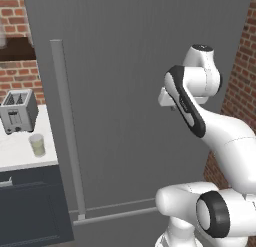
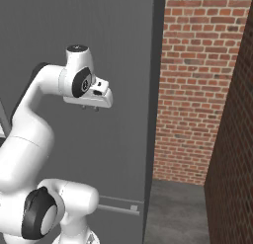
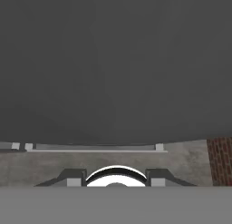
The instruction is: Grab a lemon wedge from the fridge and one ice cube from the ice bowl, and put them in the glass of lemonade.
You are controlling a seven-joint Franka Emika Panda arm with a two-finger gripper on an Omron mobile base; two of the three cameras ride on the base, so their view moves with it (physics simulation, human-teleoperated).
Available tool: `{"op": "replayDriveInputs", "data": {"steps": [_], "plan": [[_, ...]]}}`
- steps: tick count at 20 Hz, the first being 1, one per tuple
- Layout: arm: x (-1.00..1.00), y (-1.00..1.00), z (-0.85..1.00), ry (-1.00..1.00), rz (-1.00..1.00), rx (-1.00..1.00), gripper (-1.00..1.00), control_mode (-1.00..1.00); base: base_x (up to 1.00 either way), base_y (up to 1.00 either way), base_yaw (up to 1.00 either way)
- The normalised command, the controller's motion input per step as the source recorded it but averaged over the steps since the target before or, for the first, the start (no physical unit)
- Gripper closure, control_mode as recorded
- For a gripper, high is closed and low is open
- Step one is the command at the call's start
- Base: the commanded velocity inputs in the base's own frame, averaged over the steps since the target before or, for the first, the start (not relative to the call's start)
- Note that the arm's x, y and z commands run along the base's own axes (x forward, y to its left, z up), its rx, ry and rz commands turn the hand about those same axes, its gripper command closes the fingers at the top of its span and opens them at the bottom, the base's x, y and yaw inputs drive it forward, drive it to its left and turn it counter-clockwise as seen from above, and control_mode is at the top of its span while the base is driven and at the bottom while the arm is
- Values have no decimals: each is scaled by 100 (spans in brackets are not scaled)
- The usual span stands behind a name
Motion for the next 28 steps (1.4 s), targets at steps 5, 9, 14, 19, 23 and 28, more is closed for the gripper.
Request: {"op": "replayDriveInputs", "data": {"steps": [5,9,14,19,23,28], "plan": [[-11,0,0,0,0,0,-100,-100,0,0,0],[-40,-1,-7,0,0,0,-100,-100,0,0,0],[-16,0,0,-2,0,0,-100,-100,0,0,0],[0,0,0,0,0,0,-100,-100,0,0,0],[0,0,0,0,0,0,-100,-100,0,0,0],[-1,0,0,0,0,0,-100,-100,0,0,0]]}}
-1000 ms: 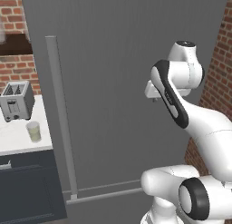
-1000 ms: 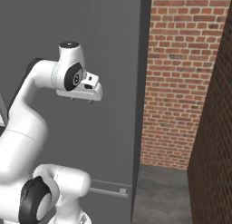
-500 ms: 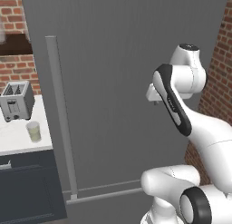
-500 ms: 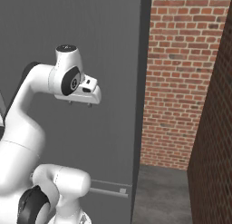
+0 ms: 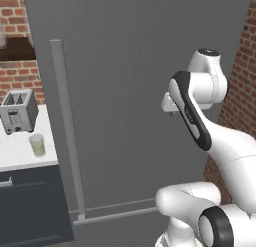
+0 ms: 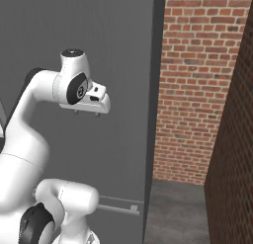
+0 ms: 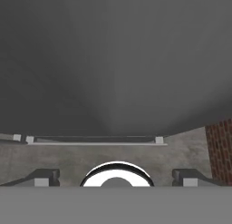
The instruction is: Grab a lemon wedge from the fridge and one ice cube from the ice bowl, and put them in the glass of lemonade.
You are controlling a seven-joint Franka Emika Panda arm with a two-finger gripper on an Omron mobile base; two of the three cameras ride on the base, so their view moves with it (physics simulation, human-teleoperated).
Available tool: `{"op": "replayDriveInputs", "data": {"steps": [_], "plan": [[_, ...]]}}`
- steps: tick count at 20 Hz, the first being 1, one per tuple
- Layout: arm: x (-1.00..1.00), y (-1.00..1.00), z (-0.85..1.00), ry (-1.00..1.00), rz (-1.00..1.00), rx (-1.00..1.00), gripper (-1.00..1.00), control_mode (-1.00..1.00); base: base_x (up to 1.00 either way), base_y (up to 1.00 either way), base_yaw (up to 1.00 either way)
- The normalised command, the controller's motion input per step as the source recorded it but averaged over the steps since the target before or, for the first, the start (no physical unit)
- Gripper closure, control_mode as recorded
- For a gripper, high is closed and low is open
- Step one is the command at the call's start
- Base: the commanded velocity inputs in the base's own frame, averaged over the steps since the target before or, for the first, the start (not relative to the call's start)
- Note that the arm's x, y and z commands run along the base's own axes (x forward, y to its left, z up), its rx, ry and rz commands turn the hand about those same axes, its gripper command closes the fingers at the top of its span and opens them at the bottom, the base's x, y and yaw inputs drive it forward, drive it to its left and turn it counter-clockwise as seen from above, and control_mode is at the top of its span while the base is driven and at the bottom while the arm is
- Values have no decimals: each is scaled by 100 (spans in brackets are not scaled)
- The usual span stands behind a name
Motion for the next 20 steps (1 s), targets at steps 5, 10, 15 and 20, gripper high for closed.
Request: {"op": "replayDriveInputs", "data": {"steps": [5,10,15,20], "plan": [[-36,35,-5,0,6,0,-100,-100,0,0,0],[-37,90,-5,0,10,-4,-100,-100,0,0,0],[-28,97,-4,0,7,-11,-100,-100,0,0,0],[-53,-15,-2,-3,4,-1,-100,-100,0,0,0]]}}
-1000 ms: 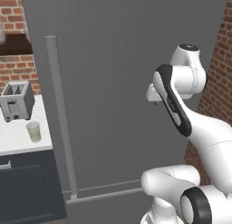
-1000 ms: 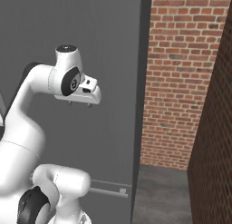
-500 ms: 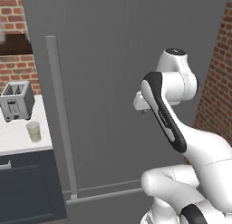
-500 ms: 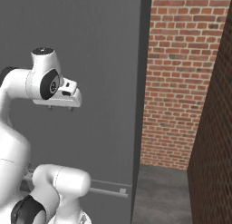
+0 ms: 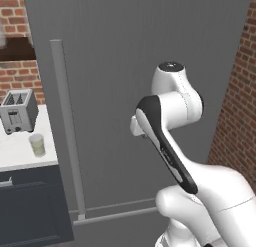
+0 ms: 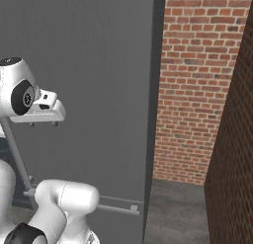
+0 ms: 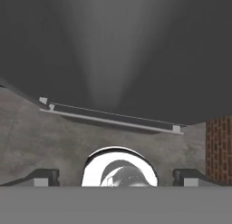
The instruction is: Grab a lemon wedge from the fridge and one ice cube from the ice bowl, and put them in the glass of lemonade.
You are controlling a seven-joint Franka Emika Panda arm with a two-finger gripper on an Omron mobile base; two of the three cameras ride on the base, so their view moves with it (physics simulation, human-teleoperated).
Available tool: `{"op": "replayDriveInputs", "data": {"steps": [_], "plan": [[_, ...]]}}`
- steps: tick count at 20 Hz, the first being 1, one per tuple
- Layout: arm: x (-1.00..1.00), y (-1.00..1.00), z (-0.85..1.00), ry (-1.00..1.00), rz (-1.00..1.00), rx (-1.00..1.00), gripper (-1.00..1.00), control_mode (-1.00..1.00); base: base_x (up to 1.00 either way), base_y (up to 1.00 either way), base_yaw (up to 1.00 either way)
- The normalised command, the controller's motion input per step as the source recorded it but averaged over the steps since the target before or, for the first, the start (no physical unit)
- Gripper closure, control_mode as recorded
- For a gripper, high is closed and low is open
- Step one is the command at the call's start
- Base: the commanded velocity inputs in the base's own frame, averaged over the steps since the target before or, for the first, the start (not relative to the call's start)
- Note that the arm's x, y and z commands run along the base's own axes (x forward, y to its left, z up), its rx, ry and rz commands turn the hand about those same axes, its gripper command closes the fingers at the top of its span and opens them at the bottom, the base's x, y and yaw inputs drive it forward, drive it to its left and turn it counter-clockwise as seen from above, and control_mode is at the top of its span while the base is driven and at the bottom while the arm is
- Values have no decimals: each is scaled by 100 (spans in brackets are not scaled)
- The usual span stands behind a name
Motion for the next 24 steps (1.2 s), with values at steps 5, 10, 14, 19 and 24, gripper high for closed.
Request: {"op": "replayDriveInputs", "data": {"steps": [5,10,14,19,24], "plan": [[-44,-47,0,-7,0,0,-100,-100,0,0,0],[0,0,0,0,0,0,-100,-100,0,0,0],[0,0,0,0,0,0,-100,-100,0,0,0],[-1,0,0,0,0,0,-100,-100,0,0,0],[-19,0,0,2,0,0,-100,-100,0,0,0]]}}
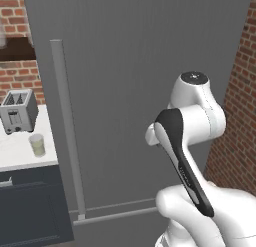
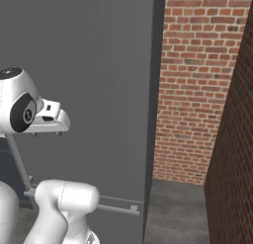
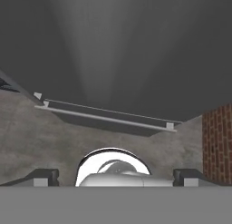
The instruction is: Grab a lemon wedge from the fridge and one ice cube from the ice bowl, and put them in the glass of lemonade.
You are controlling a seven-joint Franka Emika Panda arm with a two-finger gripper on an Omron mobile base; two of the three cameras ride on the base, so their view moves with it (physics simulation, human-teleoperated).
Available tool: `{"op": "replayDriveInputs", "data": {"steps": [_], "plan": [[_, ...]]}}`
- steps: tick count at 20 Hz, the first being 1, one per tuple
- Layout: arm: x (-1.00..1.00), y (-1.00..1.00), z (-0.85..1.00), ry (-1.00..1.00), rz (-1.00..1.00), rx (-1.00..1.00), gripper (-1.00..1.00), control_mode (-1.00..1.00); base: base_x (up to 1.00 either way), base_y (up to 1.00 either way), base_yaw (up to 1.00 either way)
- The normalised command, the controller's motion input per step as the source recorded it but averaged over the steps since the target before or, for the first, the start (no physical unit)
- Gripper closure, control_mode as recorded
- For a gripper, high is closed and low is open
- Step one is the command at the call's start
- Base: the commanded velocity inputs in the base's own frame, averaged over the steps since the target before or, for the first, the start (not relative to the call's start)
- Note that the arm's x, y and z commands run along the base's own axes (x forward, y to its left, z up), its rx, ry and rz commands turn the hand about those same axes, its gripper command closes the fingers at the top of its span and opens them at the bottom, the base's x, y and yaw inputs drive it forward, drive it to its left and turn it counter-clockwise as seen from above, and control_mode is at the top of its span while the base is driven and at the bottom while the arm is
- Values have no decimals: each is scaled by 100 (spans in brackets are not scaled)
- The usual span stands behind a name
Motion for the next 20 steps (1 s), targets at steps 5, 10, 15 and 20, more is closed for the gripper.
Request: {"op": "replayDriveInputs", "data": {"steps": [5,10,15,20], "plan": [[-19,11,-2,2,0,0,-100,100,-20,49,0],[0,0,0,0,0,0,-100,100,-3,100,0],[0,0,0,0,0,0,-100,100,8,100,0],[0,0,0,0,0,0,-100,100,36,100,-1]]}}
